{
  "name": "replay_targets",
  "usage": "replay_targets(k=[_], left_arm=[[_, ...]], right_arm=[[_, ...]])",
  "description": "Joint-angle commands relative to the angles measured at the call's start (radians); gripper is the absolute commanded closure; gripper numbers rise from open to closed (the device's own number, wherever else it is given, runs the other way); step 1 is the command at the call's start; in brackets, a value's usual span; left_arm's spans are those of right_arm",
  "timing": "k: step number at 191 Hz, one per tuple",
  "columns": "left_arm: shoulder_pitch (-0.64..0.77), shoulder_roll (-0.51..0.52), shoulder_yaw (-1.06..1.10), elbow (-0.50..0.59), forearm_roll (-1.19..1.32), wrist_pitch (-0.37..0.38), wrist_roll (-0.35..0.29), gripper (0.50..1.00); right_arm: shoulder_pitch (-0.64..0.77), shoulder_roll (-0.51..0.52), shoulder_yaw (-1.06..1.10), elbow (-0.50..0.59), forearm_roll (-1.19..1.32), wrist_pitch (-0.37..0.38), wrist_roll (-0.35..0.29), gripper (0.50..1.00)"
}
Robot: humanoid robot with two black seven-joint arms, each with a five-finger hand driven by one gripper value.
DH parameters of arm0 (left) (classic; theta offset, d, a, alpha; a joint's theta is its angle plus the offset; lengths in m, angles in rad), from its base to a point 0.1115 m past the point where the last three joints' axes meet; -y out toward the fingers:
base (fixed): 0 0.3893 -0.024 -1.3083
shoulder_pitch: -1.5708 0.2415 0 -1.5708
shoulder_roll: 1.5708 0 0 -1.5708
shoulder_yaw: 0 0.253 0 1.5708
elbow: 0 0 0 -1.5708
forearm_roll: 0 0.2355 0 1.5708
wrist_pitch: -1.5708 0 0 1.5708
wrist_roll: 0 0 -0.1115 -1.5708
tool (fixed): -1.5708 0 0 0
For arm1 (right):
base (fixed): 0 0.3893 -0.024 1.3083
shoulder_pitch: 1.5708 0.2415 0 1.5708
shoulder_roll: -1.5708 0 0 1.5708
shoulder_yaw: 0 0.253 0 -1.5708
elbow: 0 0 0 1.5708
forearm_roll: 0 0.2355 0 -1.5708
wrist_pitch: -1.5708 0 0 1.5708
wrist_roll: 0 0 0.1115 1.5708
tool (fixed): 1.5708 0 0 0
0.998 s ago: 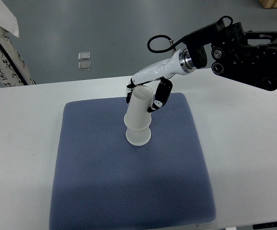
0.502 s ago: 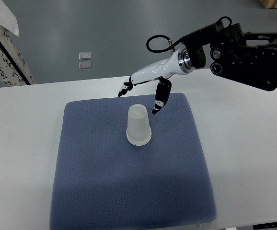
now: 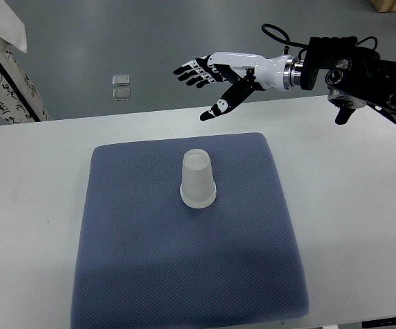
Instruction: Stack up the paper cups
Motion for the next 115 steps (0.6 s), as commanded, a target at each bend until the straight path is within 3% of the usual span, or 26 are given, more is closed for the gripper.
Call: replay_targets(k=[1,52,75,93,98,115], left_arm=[[0.000,0.000,0.000,0.001,0.000,0.001,0.000,0.500],[0.000,0.000,0.000,0.001,0.000,0.001,0.000,0.500],[0.000,0.000,0.000,-0.001,0.000,0.001,0.000,0.500],[0.000,0.000,0.000,-0.001,0.000,-0.001,0.000,0.500],[0.000,0.000,0.000,0.001,0.000,-0.001,0.000,0.500],[0.000,0.000,0.000,0.001,0.000,-0.001,0.000,0.500]], right_arm=[[-0.050,0.002,0.000,-0.021,0.293,-0.008,-0.001,0.601],[-0.182,0.020,-0.004,-0.080,0.916,-0.066,-0.026,0.601],[-0.207,0.037,-0.003,-0.080,0.999,-0.125,-0.095,0.601],[-0.217,0.054,-0.003,-0.079,0.982,-0.174,-0.095,0.597],[-0.222,0.054,-0.007,-0.080,0.981,-0.187,-0.092,0.577],[-0.225,0.054,-0.014,-0.079,0.971,-0.191,-0.092,0.574]])
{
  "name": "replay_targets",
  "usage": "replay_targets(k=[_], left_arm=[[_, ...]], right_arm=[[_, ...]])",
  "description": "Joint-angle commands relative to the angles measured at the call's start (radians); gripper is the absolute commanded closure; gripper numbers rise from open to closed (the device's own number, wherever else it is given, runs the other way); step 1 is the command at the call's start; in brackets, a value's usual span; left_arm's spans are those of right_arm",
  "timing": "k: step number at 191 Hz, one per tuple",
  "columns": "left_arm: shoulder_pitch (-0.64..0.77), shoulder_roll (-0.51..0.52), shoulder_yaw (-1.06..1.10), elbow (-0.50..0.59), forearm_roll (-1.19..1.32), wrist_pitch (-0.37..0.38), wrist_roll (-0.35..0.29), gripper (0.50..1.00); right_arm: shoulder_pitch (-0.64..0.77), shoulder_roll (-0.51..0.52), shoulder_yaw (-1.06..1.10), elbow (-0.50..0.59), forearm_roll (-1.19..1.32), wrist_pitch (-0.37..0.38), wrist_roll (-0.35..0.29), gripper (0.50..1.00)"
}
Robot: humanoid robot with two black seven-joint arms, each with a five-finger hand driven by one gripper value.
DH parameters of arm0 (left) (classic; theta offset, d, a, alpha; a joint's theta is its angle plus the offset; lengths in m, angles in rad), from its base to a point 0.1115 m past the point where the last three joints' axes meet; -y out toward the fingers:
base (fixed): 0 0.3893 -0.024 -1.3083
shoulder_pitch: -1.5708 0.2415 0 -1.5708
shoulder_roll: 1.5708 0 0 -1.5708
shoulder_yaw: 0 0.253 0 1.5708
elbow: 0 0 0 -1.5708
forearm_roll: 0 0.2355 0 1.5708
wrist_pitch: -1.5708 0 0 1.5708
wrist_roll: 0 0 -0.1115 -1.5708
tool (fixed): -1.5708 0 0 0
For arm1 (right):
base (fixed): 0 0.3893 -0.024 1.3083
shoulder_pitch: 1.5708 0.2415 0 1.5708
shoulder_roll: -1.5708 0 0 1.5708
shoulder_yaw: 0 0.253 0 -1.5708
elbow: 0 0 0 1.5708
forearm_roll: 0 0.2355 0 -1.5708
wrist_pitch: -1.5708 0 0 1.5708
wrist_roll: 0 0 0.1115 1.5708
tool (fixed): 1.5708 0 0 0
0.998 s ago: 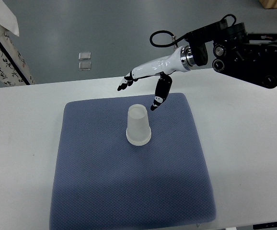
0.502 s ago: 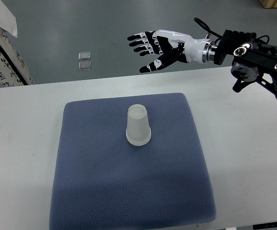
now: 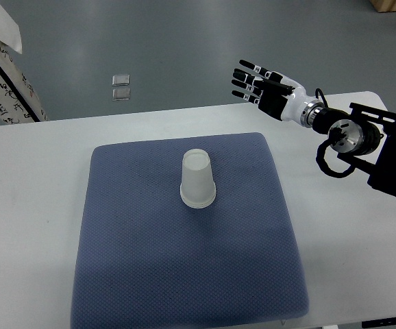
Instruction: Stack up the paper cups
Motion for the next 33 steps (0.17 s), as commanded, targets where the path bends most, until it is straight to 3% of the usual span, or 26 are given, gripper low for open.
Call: replay_targets(k=[1,33], left_arm=[[0.000,0.000,0.000,0.001,0.000,-0.001,0.000,0.500],[0.000,0.000,0.000,0.001,0.000,-0.001,0.000,0.500]], right_arm=[[-0.006,0.002,-0.008,0.001,-0.011,-0.013,0.001,0.574],[-0.011,-0.001,-0.007,0.001,-0.074,-0.004,0.001,0.574]])
